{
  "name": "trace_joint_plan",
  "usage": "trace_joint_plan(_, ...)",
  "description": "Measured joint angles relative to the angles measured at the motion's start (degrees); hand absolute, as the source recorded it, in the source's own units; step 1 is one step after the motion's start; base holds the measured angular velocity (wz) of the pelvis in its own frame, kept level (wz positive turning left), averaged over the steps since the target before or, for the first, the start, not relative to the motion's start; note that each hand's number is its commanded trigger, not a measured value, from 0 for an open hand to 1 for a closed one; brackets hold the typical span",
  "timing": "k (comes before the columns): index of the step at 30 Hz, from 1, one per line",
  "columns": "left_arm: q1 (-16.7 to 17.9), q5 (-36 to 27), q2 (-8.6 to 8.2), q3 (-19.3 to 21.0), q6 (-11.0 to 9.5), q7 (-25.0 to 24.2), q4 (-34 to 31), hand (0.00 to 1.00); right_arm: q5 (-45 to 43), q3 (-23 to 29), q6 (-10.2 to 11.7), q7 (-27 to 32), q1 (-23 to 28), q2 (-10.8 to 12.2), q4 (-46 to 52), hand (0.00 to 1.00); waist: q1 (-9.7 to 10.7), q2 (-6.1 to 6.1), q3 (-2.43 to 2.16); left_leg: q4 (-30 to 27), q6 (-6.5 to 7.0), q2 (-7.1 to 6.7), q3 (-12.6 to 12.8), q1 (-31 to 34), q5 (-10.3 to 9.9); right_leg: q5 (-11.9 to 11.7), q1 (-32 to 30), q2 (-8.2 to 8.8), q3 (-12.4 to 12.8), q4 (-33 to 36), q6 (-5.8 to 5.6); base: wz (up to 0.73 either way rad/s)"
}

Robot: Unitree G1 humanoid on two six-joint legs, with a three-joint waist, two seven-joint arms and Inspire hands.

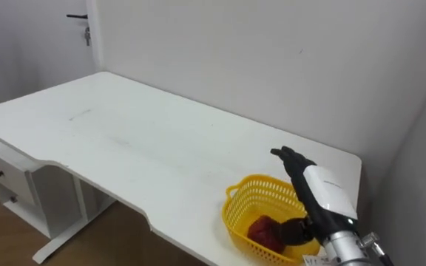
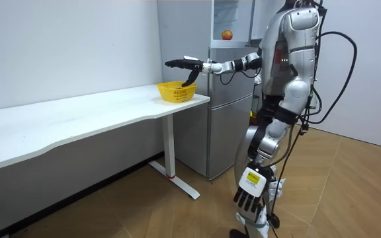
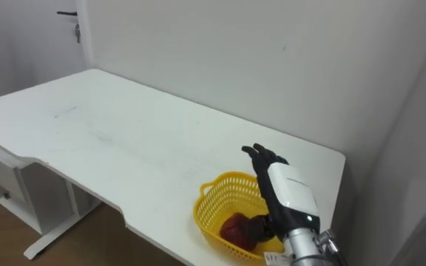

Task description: Retrieve from the upper fridge

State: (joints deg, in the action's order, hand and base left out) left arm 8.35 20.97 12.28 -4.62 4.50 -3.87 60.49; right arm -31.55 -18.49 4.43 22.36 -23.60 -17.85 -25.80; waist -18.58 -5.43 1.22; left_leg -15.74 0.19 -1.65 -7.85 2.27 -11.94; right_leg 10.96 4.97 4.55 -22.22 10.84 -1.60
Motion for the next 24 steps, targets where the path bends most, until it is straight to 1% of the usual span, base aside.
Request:
trace_joint_plan(3,0.5,-0.1,-0.22,0.0,0.0,0.0,0.0,0.0,1.1,1.1,0.7,0.2,0.0,0.1,0.1,0.0,0.5,0.28,-0.05,0.0,0.0,0.0,0.0,0.0,0.0,0.0,0.0,0.0,0.0,0.0,0.0,0.0)
trace_joint_plan(4,0.9,0.0,-0.22,0.0,0.0,0.1,0.0,0.0,2.6,2.1,1.0,0.4,0.0,0.6,0.4,0.0,1.0,0.37,-0.09,0.0,0.0,-0.01,0.0,0.0,0.0,0.0,0.0,0.01,0.1,0.0,0.0,-0.03)
trace_joint_plan(6,1.3,0.0,-0.3,0.0,0.0,0.7,0.0,0.0,4.3,3.1,1.1,1.5,0.0,0.9,1.1,0.0,1.4,0.53,-0.08,0.1,0.01,0.02,0.4,-0.2,0.0,0.0,0.0,0.03,0.5,0.0,0.0,-0.1)
trace_joint_plan(8,1.4,0.0,-0.29,0.1,0.0,1.0,0.1,0.0,4.9,4.7,1.2,2.5,0.0,0.9,2.6,0.0,1.8,0.77,-0.1,0.3,0.02,0.08,1.0,-0.6,0.0,0.0,-0.1,0.03,1.2,0.1,0.0,-0.15)
trace_joint_plan(11,1.5,0.0,-0.3,0.4,0.0,1.0,0.1,0.0,4.9,5.0,1.6,3.5,0.0,1.0,5.1,0.0,2.7,1.15,-0.2,0.5,0.1,0.19,1.6,-1.0,-0.1,0.0,-0.1,0.02,1.8,0.4,0.0,-0.14)
trace_joint_plan(13,1.3,-0.2,-0.3,0.5,-0.1,1.1,0.1,0.0,5.2,5.3,2.2,4.3,0.1,1.3,7.3,0.0,3.3,1.37,-0.25,1.1,0.11,0.53,2.9,-1.9,0.0,0.0,-0.3,-0.04,3.2,0.9,0.0,-0.26)
trace_joint_plan(15,1.3,-0.8,-0.31,0.3,-0.2,1.7,0.2,0.0,6.9,5.7,2.8,5.2,0.0,2.6,8.7,0.0,4.5,1.45,-0.34,1.3,0.14,0.64,3.2,-2.2,0.0,0.0,-0.1,-0.09,3.4,0.9,0.0,-0.16)
trace_joint_plan(16,1.2,-1.3,-0.37,0.2,-0.3,2.3,0.2,0.0,8.2,6.2,3.5,5.6,0.1,3.2,9.4,0.0,5.3,1.5,-0.36,1.5,0.14,0.79,3.8,-2.5,0.0,0.0,-0.1,-0.16,3.7,0.9,0.02,-0.11)
trace_joint_plan(18,1.4,-1.3,-0.44,0.2,-0.9,2.5,0.2,0.0,9.5,6.4,3.7,5.8,0.1,3.4,11.0,0.0,6.1,1.83,-0.42,1.6,0.16,0.93,4.4,-2.8,0.0,0.0,-0.1,-0.23,4.2,1.0,0.05,-0.2)
trace_joint_plan(19,1.5,-1.4,-0.44,0.2,-1.2,2.5,0.2,0.0,9.7,6.6,3.7,6.0,0.2,3.4,12.5,0.0,6.7,2.14,-0.57,2.0,0.16,0.99,4.8,-2.9,0.0,-0.1,-0.2,-0.29,4.8,1.0,0.09,-0.19)
trace_joint_plan(20,1.5,-1.5,-0.44,0.2,-1.3,2.5,0.3,0.0,9.9,6.7,3.7,6.1,0.3,3.4,13.4,0.0,7.2,2.3,-0.66,2.0,0.16,1.0,4.9,-3.0,0.0,-0.1,-0.2,-0.29,4.9,1.0,0.11,-0.15)
trace_joint_plan(21,1.5,-1.9,-0.44,0.2,-1.3,2.6,0.4,0.0,10.1,6.9,4.2,7.0,0.4,3.4,15.0,0.0,7.7,2.63,-0.87,2.1,0.16,1.04,5.2,-3.2,0.0,-0.1,-0.1,-0.29,5.0,1.0,0.11,-0.13)
trace_joint_plan(22,1.4,-2.3,-0.5,0.2,-1.7,3.0,1.0,0.0,10.2,7.3,4.8,7.8,0.6,3.4,16.9,0.0,8.4,2.87,-0.98,2.2,0.16,1.12,5.8,-3.7,0.0,-0.1,-0.1,-0.35,5.5,0.9,0.11,-0.22)
trace_joint_plan(23,1.3,-2.3,-0.52,0.2,-2.0,3.3,1.5,0.0,10.8,7.7,5.6,8.6,0.7,3.5,18.3,0.0,8.7,3.06,-1.01,2.4,0.16,1.25,6.4,-4.1,0.0,-0.1,0.0,-0.5,6.4,0.9,0.12,-0.22)
trace_joint_plan(24,1.3,-2.3,-0.51,0.3,-2.0,3.3,1.6,0.0,10.8,8.0,6.1,8.9,0.7,3.5,18.9,0.0,8.9,3.09,-1.0,2.4,0.16,1.27,6.5,-4.2,0.0,-0.1,0.0,-0.56,6.5,0.9,0.15,-0.16)
